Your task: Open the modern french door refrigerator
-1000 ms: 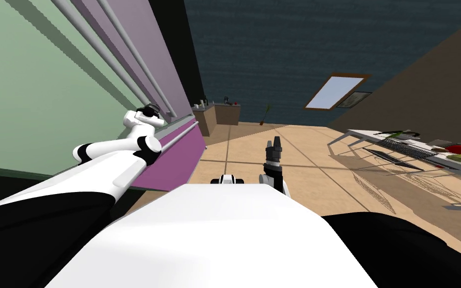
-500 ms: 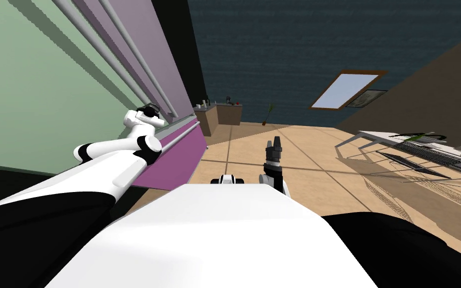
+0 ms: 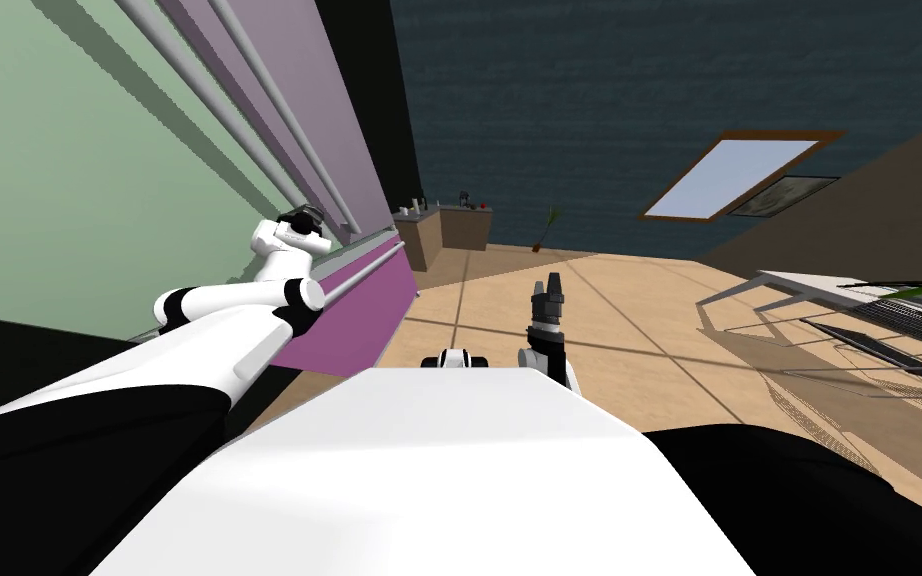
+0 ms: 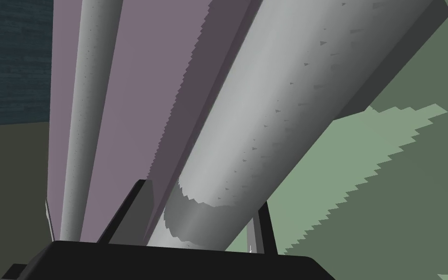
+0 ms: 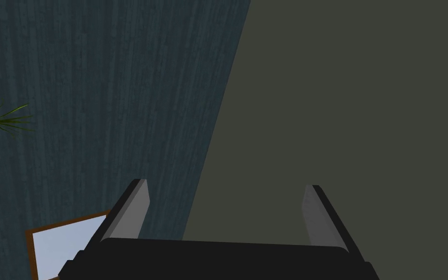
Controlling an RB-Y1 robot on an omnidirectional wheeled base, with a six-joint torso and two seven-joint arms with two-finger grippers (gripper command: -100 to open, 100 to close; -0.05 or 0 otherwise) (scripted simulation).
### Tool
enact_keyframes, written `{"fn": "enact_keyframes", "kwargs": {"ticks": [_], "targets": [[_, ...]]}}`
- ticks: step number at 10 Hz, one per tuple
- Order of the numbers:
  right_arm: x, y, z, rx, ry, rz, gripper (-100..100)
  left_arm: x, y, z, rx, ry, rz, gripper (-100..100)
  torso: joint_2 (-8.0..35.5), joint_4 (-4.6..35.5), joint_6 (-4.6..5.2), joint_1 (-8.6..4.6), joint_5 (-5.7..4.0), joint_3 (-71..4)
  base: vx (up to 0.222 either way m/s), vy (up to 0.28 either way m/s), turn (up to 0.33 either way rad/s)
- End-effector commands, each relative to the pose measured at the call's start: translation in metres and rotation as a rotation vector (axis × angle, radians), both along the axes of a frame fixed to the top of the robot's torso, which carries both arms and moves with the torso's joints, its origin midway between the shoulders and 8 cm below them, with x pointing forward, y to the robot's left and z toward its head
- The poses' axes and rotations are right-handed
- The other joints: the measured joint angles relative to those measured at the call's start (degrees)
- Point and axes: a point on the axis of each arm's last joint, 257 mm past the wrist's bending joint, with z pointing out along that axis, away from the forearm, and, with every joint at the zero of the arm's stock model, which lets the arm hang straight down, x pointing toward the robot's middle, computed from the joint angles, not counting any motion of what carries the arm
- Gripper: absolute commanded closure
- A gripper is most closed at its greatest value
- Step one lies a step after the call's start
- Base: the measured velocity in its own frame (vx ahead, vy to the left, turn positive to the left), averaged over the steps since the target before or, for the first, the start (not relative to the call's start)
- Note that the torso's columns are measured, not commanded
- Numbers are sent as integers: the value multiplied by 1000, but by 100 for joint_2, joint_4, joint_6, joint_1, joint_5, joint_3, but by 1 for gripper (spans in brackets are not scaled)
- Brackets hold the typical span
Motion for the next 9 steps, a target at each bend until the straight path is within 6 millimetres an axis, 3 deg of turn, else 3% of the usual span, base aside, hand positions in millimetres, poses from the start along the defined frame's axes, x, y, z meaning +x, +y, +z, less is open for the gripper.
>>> {"fn": "enact_keyframes", "kwargs": {"ticks": [1, 3, 4, 5, 6, 8, 9], "targets": [[0, 0, 0, 0, 0, 0, 0, -4, 4, 12, -16, -30, 0, 100, -2, -2, 7, -2, 3, 0, -12, 13, -20], [0, 0, 0, 0, 0, 0, 0, -2, -3, 15, 5, -27, -15, 100, -7, -2, -4, -12, 3, -1, 27, -10, 134], [0, 0, 0, 0, 0, 0, 0, 1, -10, 21, -4, -46, -35, 100, 0, 3, -56, -15, 6, 7, 94, -65, 217], [0, 0, 0, 0, 0, 0, 0, 1, -10, 21, -4, -46, -35, 100, 13, 13, -43, -7, 0, 13, 58, -38, 25], [0, 0, 0, 0, 0, 0, 0, 7, -27, 27, 16, -50, -72, 100, 13, 12, -15, 5, 0, 9, 70, -41, 307], [0, 0, 0, 0, 0, 0, 0, 8, -28, 27, 5, -56, -77, 100, 29, 25, -37, 1, -2, 22, 63, -39, 76], [0, 0, 0, 0, 0, 0, 0, 15, -47, 30, 22, -55, -119, 100, 23, 22, -15, 4, -5, 15, 75, -48, 220]]}}
